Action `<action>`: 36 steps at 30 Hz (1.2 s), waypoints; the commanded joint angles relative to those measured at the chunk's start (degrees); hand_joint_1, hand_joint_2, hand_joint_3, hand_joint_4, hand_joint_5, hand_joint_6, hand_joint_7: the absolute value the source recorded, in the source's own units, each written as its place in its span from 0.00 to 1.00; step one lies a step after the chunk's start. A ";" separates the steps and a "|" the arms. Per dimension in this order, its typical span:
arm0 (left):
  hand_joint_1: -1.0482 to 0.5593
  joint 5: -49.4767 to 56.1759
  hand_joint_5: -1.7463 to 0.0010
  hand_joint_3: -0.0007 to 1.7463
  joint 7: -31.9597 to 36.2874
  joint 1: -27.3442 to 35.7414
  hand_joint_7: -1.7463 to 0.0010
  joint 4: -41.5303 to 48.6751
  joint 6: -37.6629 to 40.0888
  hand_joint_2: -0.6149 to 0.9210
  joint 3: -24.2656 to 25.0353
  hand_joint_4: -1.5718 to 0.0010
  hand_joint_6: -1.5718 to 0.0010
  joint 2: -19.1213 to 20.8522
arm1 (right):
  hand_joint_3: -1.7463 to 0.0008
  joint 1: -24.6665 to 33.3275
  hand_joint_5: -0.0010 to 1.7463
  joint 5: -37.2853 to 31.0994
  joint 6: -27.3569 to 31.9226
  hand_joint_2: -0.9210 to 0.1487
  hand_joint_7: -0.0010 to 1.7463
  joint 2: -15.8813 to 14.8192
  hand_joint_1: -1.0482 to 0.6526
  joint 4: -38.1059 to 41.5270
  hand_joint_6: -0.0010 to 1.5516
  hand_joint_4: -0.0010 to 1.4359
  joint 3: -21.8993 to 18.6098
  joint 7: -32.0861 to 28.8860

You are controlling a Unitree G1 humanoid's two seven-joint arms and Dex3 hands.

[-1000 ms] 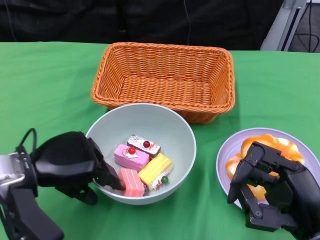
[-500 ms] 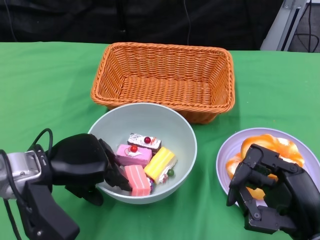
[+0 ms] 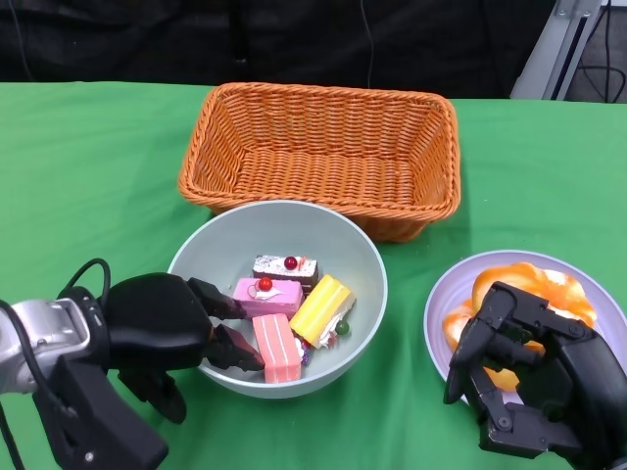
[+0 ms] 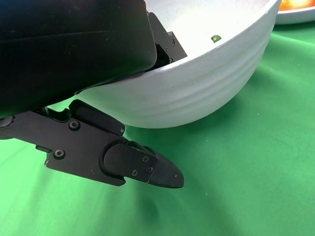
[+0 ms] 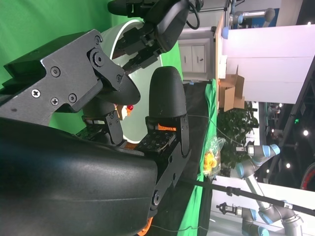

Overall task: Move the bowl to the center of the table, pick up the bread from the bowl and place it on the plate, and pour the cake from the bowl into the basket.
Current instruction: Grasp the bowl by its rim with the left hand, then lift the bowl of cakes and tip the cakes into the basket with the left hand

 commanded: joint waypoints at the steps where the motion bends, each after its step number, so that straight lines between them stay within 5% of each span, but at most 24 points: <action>1: 0.27 -1.09 0.96 0.04 -2.44 0.93 0.98 -0.33 0.24 1.00 0.67 0.69 0.68 1.01 | 0.32 0.18 0.97 0.27 -0.23 0.32 0.85 -0.36 0.62 -0.44 0.42 0.51 -0.31 -0.10; 7: 0.47 -0.13 0.95 0.05 -0.54 0.65 0.96 0.59 -1.51 1.00 0.54 0.42 0.46 0.82 | 0.32 0.25 0.97 0.33 -0.04 0.32 0.85 -0.34 0.62 -0.64 0.42 0.51 -0.33 -0.19; 11: 0.49 0.04 0.95 0.05 -0.43 0.61 0.96 0.75 -1.69 1.00 0.64 0.40 0.44 0.76 | 0.32 0.25 0.97 0.33 -0.04 0.32 0.86 -0.34 0.62 -0.64 0.42 0.51 -0.32 -0.19; 14: 0.49 1.41 0.92 0.02 6.62 0.90 0.95 2.54 -3.34 0.99 0.66 0.26 0.30 -0.18 | 0.31 0.44 0.97 0.31 -0.33 0.32 0.86 -0.43 0.62 -0.72 0.42 0.51 -0.41 -0.11; 26: 0.48 3.63 0.94 0.00 11.22 -0.16 0.97 4.88 -4.28 0.99 -0.51 0.22 0.25 -0.59 | 0.32 0.46 0.97 0.30 -0.37 0.31 0.87 -0.43 0.62 -0.73 0.41 0.51 -0.43 -0.09; 27: 0.48 4.62 0.93 0.00 15.98 0.63 0.97 5.54 -3.88 0.99 -0.53 0.20 0.25 -1.15 | 0.32 0.66 0.97 0.00 -0.50 0.31 0.87 -0.38 0.62 -0.84 0.41 0.51 -0.36 -0.27; 29: 0.48 6.28 0.56 0.00 22.79 1.41 0.97 6.74 -3.38 0.98 -0.87 0.35 0.23 -1.90 | 0.31 0.91 0.97 -0.38 -0.68 0.32 0.87 -0.34 0.62 -0.99 0.41 0.51 -0.28 -0.51; 32: 0.49 6.47 0.16 0.00 31.58 2.02 0.92 8.90 -5.05 0.98 -0.57 0.53 0.22 -3.21 | 0.30 1.12 0.97 -1.08 -0.93 0.34 0.87 -0.29 0.63 -1.08 0.42 0.52 -0.14 -1.03; 34: 0.50 6.69 0.04 0.00 34.60 1.87 0.41 9.70 -5.91 0.99 -0.65 0.58 0.48 -3.57 | 0.28 1.15 0.97 -1.02 -0.92 0.34 0.87 -0.23 0.63 -1.04 0.42 0.52 -0.07 -1.03; 36: 0.50 6.01 0.01 0.02 35.23 1.69 0.23 10.09 -7.48 1.00 -0.42 0.58 0.58 -3.45 | 0.27 1.14 0.97 -1.10 -0.86 0.35 0.87 -0.20 0.63 -1.04 0.42 0.52 0.04 -1.02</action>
